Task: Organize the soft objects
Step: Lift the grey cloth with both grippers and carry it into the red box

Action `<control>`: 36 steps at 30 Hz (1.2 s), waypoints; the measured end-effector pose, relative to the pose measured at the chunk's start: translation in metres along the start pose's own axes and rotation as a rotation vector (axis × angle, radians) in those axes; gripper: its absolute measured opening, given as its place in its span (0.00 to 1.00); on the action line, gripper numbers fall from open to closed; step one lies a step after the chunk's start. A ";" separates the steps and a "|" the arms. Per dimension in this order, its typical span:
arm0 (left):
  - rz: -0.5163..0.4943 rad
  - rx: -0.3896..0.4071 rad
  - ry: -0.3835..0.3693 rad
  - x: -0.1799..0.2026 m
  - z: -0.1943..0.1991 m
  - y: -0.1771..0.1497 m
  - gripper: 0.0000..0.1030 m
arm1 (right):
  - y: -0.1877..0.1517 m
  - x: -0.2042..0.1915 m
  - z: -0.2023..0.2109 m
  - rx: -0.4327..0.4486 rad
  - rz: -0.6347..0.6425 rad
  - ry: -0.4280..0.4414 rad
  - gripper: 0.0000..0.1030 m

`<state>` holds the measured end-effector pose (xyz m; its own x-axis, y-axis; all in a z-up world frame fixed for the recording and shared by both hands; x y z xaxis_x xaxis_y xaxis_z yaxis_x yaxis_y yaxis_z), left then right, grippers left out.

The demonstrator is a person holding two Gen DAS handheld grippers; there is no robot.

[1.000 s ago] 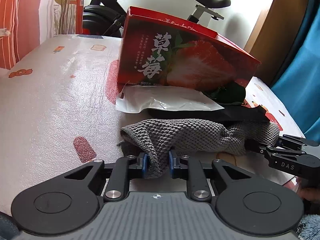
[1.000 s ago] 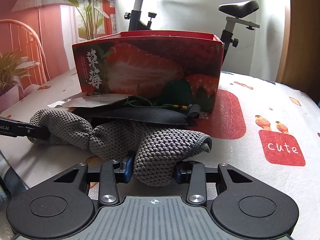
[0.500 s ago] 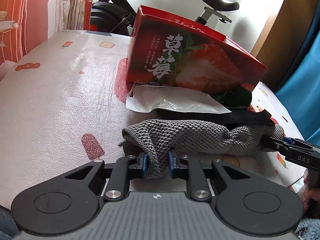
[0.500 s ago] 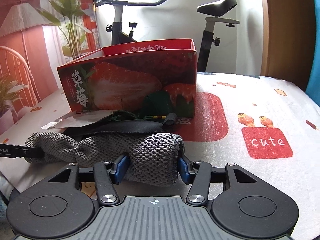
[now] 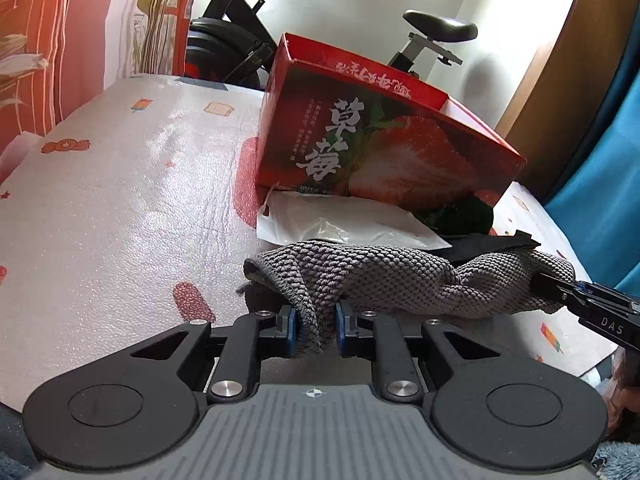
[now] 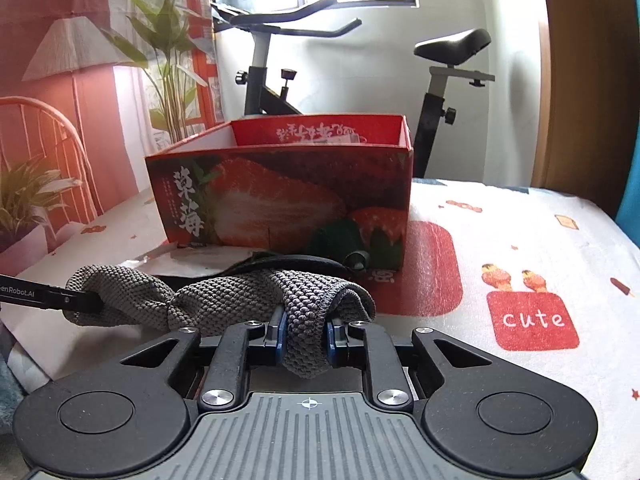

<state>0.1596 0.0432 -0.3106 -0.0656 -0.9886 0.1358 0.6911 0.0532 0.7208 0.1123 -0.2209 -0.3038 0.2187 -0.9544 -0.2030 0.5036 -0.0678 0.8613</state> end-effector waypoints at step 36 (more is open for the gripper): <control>-0.170 0.146 0.045 0.059 -0.038 0.188 0.19 | 0.176 0.079 -0.097 -0.022 0.029 -0.030 0.16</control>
<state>0.3129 -0.0109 -0.1930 -0.1376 -0.9902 -0.0237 0.5611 -0.0977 0.8220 0.2991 -0.2800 -0.2136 0.2083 -0.9643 -0.1638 0.5157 -0.0340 0.8561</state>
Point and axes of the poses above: each gripper's, at about its wrist camera, not at the fingertips, and z roughly against the way its jaws point, x to its right, y to its top, the point moved 4 cm from there along -z, roughly the way its jaws point, and after that the axes turned 12 degrees about y, right-handed, at the moved point
